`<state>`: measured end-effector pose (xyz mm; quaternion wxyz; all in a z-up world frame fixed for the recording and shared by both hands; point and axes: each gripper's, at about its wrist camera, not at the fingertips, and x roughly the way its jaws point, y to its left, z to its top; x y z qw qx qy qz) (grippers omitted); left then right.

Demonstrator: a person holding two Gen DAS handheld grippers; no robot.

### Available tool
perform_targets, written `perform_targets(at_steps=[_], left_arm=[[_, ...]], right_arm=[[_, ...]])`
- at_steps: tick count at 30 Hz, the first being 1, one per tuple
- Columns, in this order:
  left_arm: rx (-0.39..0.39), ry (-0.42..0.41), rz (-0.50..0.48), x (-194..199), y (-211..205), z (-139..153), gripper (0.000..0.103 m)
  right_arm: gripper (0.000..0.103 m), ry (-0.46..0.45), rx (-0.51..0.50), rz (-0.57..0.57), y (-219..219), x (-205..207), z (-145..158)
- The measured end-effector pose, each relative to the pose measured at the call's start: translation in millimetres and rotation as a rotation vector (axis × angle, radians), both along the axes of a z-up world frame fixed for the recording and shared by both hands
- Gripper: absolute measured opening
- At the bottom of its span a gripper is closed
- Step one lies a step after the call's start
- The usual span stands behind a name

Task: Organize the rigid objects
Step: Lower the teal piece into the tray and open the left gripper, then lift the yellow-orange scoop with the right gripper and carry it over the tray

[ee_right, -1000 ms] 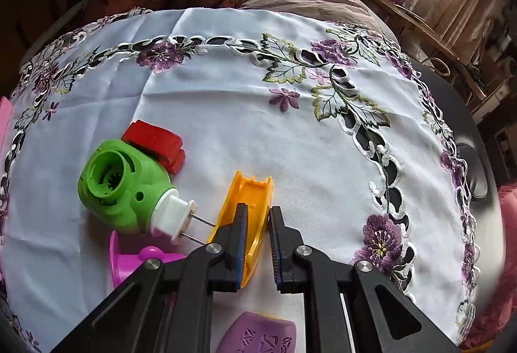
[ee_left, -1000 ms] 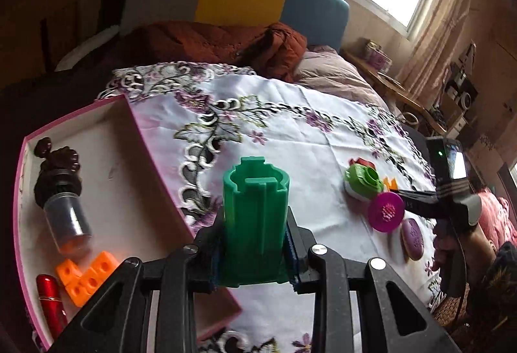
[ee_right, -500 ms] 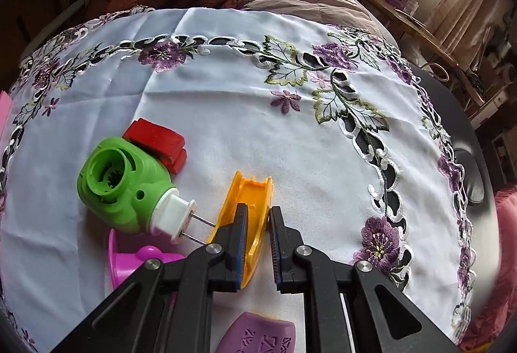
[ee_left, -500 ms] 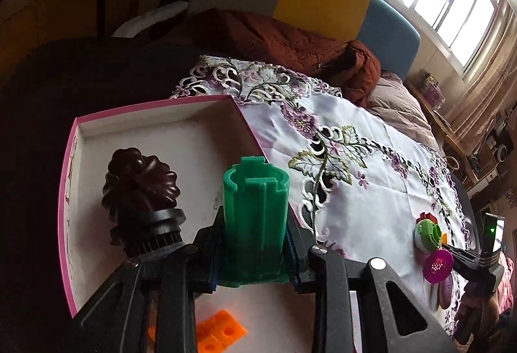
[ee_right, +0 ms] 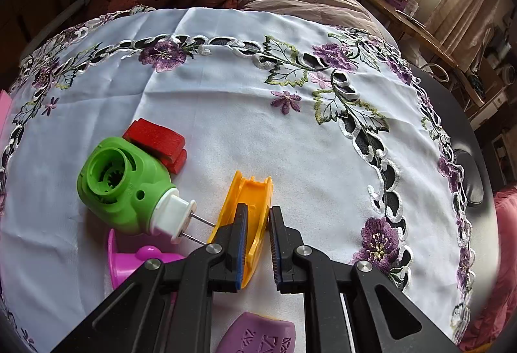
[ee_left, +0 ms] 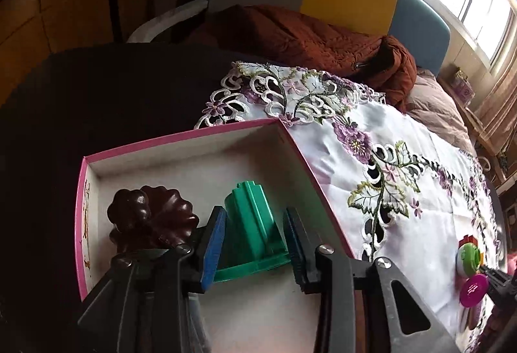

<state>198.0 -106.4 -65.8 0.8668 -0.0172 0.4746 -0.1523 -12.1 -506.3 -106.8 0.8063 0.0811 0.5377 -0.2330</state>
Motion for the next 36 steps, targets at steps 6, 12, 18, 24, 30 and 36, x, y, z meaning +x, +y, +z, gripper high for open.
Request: perform_targets(at_steps=[6, 12, 18, 24, 30, 36], left_arm=[[-0.003, -0.055, 0.017, -16.0, 8.5, 16.0, 0.038], [0.04, -0.076, 0.025, -48.5, 9.2, 20.9, 0.038], [0.069, -0.108, -0.021, -88.0, 1.6, 23.6, 0.038], [0.056, -0.104, -0.028, -113.2, -0.1, 25.4, 0.038], [0.057, -0.1, -0.039, -130.6, -0.4, 24.5, 0.038], [0.06, -0.091, -0.045, -142.4, 2.4, 21.5, 0.038]], right_arm=[[0.013, 0.0, -0.006, 0.005, 0.2, -0.1, 0.5], [0.013, 0.003, -0.016, 0.011, 1.6, -0.3, 0.3], [0.013, 0.005, -0.03, 0.018, 2.8, -0.4, 0.2], [0.013, 0.006, -0.038, 0.021, 4.0, -0.5, 0.3], [0.013, 0.006, -0.043, 0.018, 4.9, -0.7, 0.8], [0.013, 0.007, -0.046, 0.02, 5.4, -0.7, 0.7]])
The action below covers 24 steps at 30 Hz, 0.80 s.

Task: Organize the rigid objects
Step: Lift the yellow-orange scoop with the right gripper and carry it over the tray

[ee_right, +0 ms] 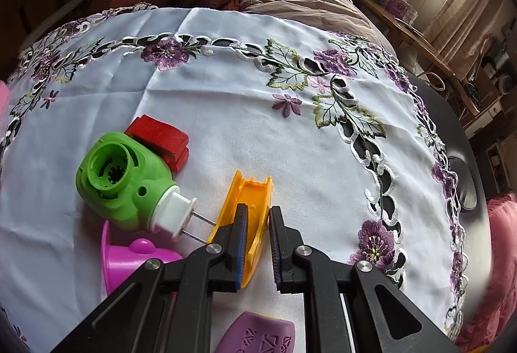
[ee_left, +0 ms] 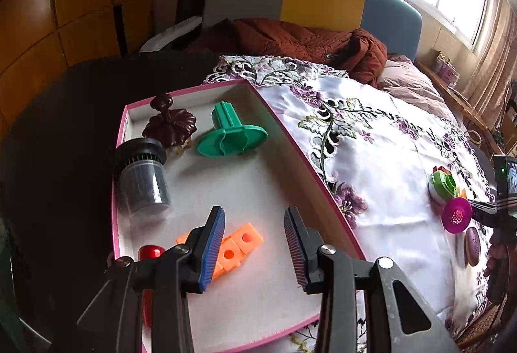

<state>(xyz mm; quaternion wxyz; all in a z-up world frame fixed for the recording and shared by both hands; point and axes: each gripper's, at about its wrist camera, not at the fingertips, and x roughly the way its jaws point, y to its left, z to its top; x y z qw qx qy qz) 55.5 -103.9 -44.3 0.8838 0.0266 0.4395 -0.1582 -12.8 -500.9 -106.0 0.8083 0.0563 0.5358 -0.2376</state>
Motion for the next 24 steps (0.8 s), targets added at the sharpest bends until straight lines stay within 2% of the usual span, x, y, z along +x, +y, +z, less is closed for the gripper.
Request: perform_targets(at_steps=[22, 24], left_arm=[[0.03, -0.024, -0.076, -37.8, -10.4, 4.4, 0.038], [0.026, -0.031, -0.076, -40.2, -7.7, 7.1, 0.038]], right_arm=[[0.013, -0.001, -0.003, -0.005, 1.1, -0.7, 0.4], [0.006, -0.002, 0.0, -0.006, 1.1, -0.8, 0.6]])
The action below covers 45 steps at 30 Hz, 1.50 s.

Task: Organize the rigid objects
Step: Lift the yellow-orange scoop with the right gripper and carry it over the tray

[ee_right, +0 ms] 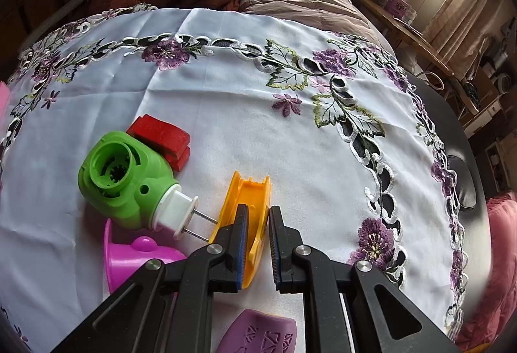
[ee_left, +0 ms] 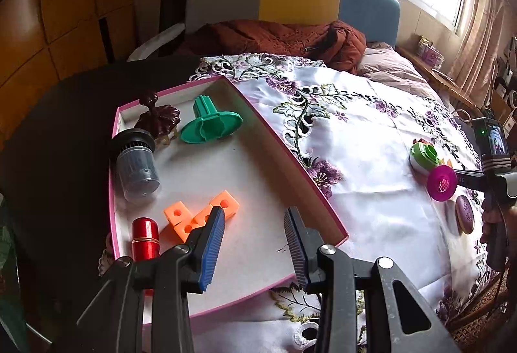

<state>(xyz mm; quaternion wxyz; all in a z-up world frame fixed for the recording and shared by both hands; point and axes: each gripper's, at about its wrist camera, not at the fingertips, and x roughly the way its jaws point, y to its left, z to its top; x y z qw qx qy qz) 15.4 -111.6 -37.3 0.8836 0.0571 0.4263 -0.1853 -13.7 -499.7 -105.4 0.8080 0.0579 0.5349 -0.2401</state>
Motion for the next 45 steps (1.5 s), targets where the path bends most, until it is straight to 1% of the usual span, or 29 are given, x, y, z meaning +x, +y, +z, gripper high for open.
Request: perform_targets(at_steps=[5, 7, 12, 16, 20, 24, 32, 35, 38, 41, 45], left_arm=[[-0.01, -0.004, 0.006, -3.4, 8.8, 3.9, 0.038], [-0.013, -0.003, 0.008, -4.7, 11.9, 4.4, 0.038], [-0.027, -0.007, 0.023, -6.6, 22.7, 6.7, 0.038], [-0.038, -0.01, 0.038, -7.0, 31.5, 8.4, 0.038], [-0.048, -0.002, 0.055, -5.6, 39.5, 6.8, 0.038], [-0.054, 0.004, 0.07, -4.5, 47.5, 4.1, 0.038], [-0.064, 0.017, 0.1, -0.4, 58.6, -0.8, 0.038], [-0.066, 0.02, 0.105, 1.0, 60.4, -2.7, 0.038], [-0.066, 0.021, 0.109, 2.2, 62.1, -4.2, 0.038], [-0.065, 0.028, 0.118, 4.1, 65.2, -7.0, 0.038], [-0.063, 0.034, 0.137, 5.3, 72.6, -9.9, 0.038]], right_arm=[[0.006, 0.0, 0.003, -0.005, 0.4, -0.4, 0.2], [0.002, -0.002, 0.001, -0.008, 0.5, -0.3, 0.6], [0.002, -0.011, 0.017, -0.021, -1.1, -0.7, 0.9], [0.002, -0.049, 0.028, -0.043, -4.1, -2.7, 7.6], [0.002, -0.053, 0.03, -0.048, -3.1, -3.3, 8.9], [0.002, -0.083, 0.042, -0.058, -3.9, -6.5, 15.6], [0.002, -0.153, 0.055, -0.032, 5.1, -7.9, 35.5], [0.002, -0.197, 0.083, -0.012, 10.9, -8.1, 46.4], [0.002, -0.247, 0.117, 0.037, 22.8, -5.3, 59.7], [0.002, -0.283, 0.143, 0.103, 43.1, 2.4, 70.9], [0.002, -0.308, 0.183, 0.186, 74.1, 15.6, 78.1]])
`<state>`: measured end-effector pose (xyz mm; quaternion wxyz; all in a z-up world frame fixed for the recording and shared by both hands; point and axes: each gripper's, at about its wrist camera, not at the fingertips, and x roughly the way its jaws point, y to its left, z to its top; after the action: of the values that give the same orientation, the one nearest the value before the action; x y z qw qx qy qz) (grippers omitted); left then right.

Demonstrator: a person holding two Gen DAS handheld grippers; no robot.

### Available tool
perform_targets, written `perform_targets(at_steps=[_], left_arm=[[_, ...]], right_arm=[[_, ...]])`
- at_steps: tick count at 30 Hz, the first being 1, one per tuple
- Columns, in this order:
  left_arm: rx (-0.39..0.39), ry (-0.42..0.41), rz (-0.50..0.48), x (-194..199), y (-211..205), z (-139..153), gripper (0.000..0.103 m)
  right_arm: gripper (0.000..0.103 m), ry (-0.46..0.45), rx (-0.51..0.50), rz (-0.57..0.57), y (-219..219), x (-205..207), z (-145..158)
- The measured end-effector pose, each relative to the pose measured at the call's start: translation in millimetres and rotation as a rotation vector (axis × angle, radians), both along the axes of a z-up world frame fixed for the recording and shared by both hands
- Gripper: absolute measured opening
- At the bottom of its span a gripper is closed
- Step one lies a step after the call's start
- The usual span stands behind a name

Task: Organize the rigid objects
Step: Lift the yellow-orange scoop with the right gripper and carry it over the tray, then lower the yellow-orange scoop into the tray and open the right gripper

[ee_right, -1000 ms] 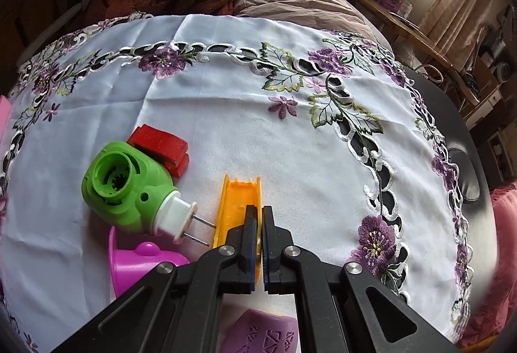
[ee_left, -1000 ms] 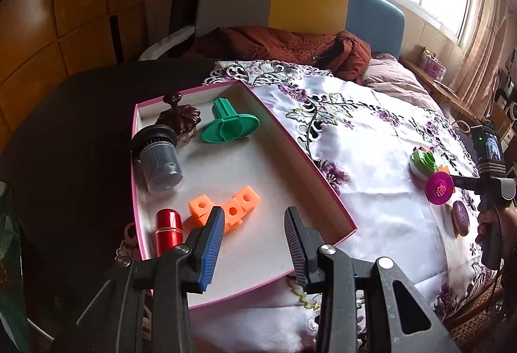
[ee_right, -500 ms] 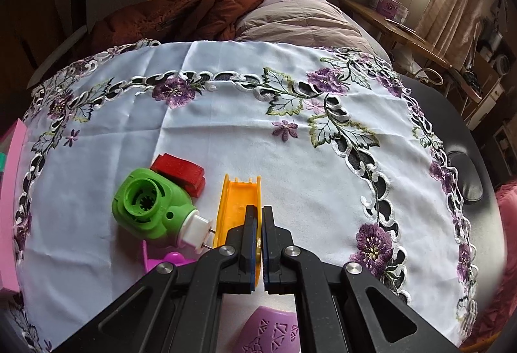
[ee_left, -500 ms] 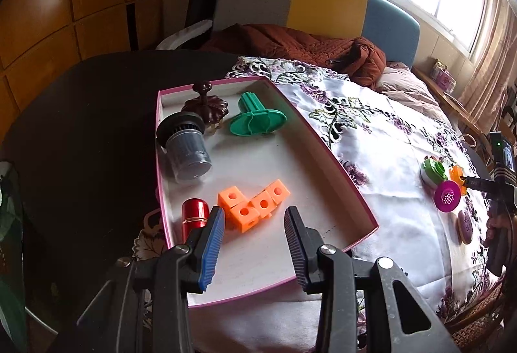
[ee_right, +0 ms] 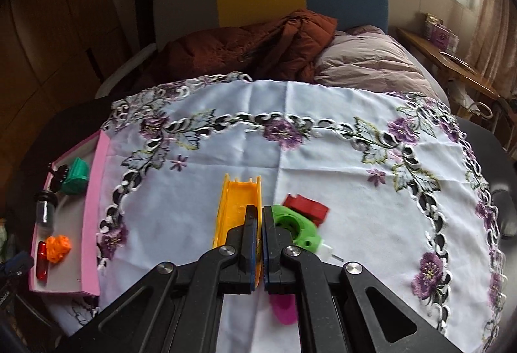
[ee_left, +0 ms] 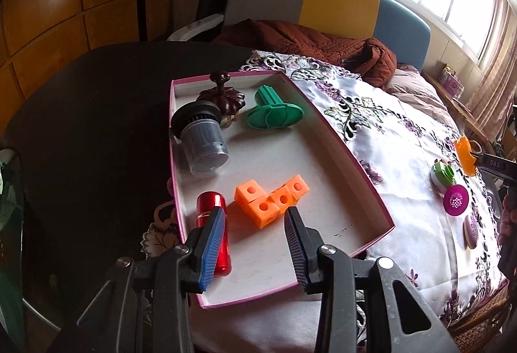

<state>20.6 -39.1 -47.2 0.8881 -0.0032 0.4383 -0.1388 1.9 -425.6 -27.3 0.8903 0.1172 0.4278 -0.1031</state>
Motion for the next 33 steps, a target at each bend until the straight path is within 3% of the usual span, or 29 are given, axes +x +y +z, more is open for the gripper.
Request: perform_targets(at_steps=[19, 26, 33], left_arm=[[0.009, 0.015, 0.09, 2.1, 31.1, -5.6, 0.038], [0.004, 0.022, 0.117, 2.5, 42.2, -8.0, 0.038], [0.006, 0.04, 0.139, 4.7, 50.7, -13.8, 0.038]], right_arm=[[0.002, -0.01, 0.093, 0.425, 196.8, 73.3, -6.8], [0.003, 0.054, -0.013, 0.492, 251.5, 97.5, -34.3], [0.004, 0.119, -0.056, 0.48, 268.4, 106.3, -62.2]])
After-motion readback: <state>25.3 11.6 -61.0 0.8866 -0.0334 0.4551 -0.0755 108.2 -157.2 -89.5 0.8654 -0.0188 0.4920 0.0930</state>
